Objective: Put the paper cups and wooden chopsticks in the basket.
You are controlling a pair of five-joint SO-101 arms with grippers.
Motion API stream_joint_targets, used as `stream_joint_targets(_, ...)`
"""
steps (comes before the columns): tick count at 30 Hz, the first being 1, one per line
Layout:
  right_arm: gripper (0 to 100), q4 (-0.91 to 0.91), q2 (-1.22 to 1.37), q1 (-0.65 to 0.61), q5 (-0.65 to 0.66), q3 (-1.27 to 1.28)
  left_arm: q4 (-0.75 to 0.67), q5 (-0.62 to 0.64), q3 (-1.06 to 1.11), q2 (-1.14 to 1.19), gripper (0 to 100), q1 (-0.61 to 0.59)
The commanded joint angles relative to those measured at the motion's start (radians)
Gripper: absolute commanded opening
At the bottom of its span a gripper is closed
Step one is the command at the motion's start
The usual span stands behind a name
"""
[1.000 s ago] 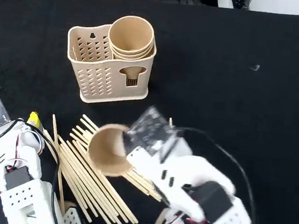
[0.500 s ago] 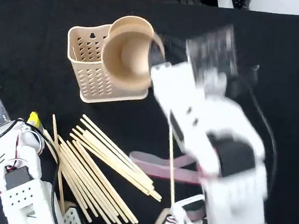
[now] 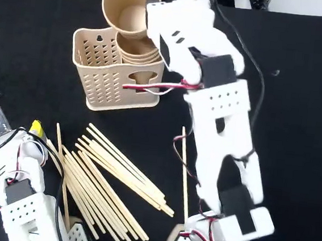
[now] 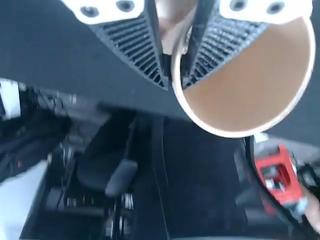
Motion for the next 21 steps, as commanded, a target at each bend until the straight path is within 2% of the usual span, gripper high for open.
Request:
stream_joint_targets(1,1.5,0.092,0.01,0.02,-0.006,-0.084,-0.021,-0.002,-0.031,-0.012,21,-0.01)
stream_joint_targets(5,1.4,0.155,0.012,0.02,-0.002,-0.097,-0.021,-0.002,-0.031,-0.012,21,-0.01)
stream_joint_targets(21,1.1,0.207,0.01,0.018,-0.008,-0.124,-0.023,-0.002,-0.031,-0.012,21,-0.01)
